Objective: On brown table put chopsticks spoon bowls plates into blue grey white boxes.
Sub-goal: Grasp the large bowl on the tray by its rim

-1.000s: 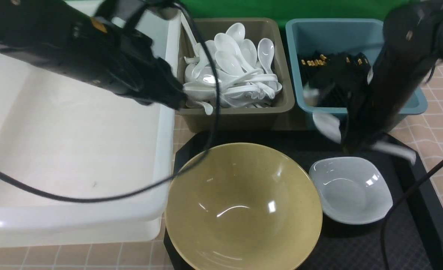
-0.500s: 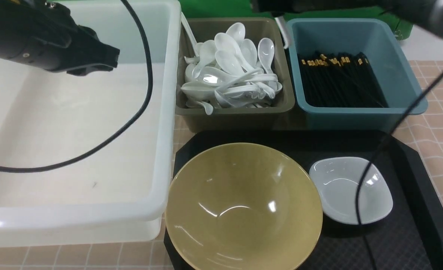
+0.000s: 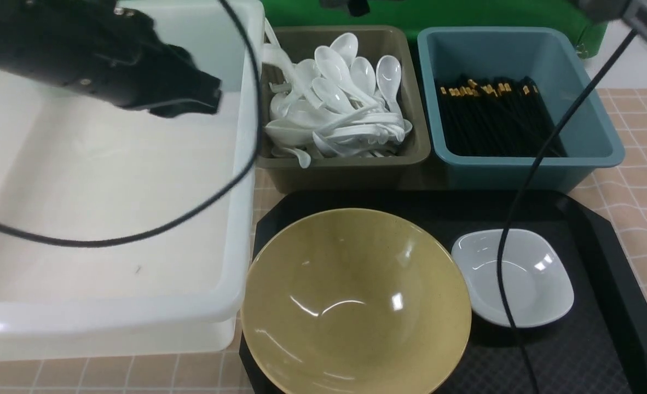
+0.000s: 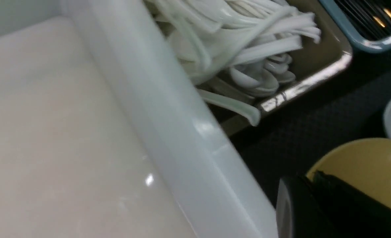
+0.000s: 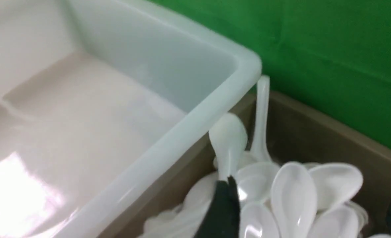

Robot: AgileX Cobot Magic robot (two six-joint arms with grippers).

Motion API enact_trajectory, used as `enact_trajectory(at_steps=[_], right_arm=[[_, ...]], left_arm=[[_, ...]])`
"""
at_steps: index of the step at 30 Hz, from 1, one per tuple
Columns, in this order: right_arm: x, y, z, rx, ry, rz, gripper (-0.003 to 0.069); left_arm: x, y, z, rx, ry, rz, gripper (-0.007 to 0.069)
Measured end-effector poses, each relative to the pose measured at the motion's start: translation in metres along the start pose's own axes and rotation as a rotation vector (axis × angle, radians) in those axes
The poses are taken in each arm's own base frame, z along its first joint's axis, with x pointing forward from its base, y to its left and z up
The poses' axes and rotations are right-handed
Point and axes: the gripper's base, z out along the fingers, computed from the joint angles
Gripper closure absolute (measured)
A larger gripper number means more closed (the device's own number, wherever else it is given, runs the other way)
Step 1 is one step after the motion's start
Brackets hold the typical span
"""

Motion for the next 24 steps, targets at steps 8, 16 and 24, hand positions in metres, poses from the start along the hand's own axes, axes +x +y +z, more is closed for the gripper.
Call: enact_trajectory(at_steps=[8,16,24], right_arm=[[-0.003,0.013,-0.070,0.018,0.267,-0.063,0.0283],[0.013,0.033,-0.135,0.054,0.339,-0.129,0.0563],[0.048,0.047,-0.170,0.065,0.440,-0.171,0.0621]], left_arm=[[-0.024,-0.051,0.068,0.128,0.242,0.215,0.0305],[-0.011,-0.064,0.139,0.098,0.434,0.365,0.0141],[0.008,-0.056,0.184,0.079,0.520,0.383,0.0130]])
